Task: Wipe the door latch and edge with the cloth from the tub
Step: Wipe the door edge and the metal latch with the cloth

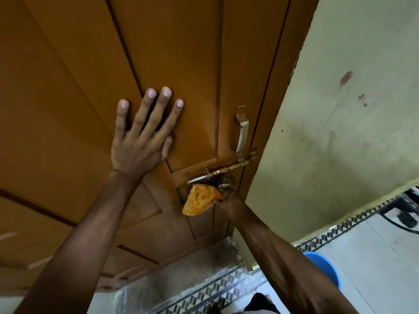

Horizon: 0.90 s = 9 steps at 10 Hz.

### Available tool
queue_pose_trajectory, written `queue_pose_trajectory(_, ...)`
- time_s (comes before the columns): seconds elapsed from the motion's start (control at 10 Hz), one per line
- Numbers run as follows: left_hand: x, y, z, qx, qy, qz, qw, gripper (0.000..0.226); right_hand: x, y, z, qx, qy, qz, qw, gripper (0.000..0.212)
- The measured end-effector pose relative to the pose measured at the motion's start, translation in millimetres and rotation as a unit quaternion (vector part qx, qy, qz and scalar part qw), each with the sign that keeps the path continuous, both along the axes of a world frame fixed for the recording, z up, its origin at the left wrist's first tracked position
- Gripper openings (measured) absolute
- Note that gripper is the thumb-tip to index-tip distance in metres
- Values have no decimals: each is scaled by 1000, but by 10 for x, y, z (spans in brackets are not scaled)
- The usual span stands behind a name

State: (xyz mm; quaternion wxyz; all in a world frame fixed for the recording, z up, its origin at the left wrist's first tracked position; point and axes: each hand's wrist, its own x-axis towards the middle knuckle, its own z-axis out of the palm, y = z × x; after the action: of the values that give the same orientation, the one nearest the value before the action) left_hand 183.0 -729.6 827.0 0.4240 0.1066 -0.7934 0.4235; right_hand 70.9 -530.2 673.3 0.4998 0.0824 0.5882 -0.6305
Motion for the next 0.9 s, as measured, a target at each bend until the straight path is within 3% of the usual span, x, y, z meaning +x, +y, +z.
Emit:
queue_pose_trajectory(0.1, -1, 23, -23, 10, 9, -7, 1000, 68, -166, -10, -11, 7, 27, 2, 1000, 20)
queue_pose_trajectory(0.2, 13, 27, 14, 16, 0, -25, 1000, 67, -325, 43, -13, 13, -52, -84, 995, 6)
queue_pose_trajectory(0.3, 21, 50, 34, 28, -9, -17, 999, 65, -299, 277, 103, -12, -73, -114, 991, 9)
queue_pose_trajectory(0.4, -3, 257, -70, 145, 22, -53, 988, 56, -304, 585, 156, -73, -108, -143, 981, 21)
queue_pose_trajectory(0.5, 23, 676, -460, 300, 56, -105, 946, 38, -342, 824, 213, -101, -122, -169, 973, 16)
queue_pose_trajectory(0.6, 97, 1028, -969, 435, -15, -75, 897, 19, -413, 1005, 196, -102, -126, -160, 974, 33)
queue_pose_trajectory(0.7, 155, 1087, -1346, 552, -49, -23, 832, 22, -457, 1101, 162, -81, -122, -130, 981, 39)
queue_pose_trajectory(0.8, 144, 1028, -1482, 574, -55, -9, 817, 22, -522, 1135, 121, -42, -89, -127, 987, 54)
queue_pose_trajectory(0.9, 69, 1003, -1448, 621, 2, -60, 782, 23, -565, 1101, 147, 14, -36, -95, 995, 53)
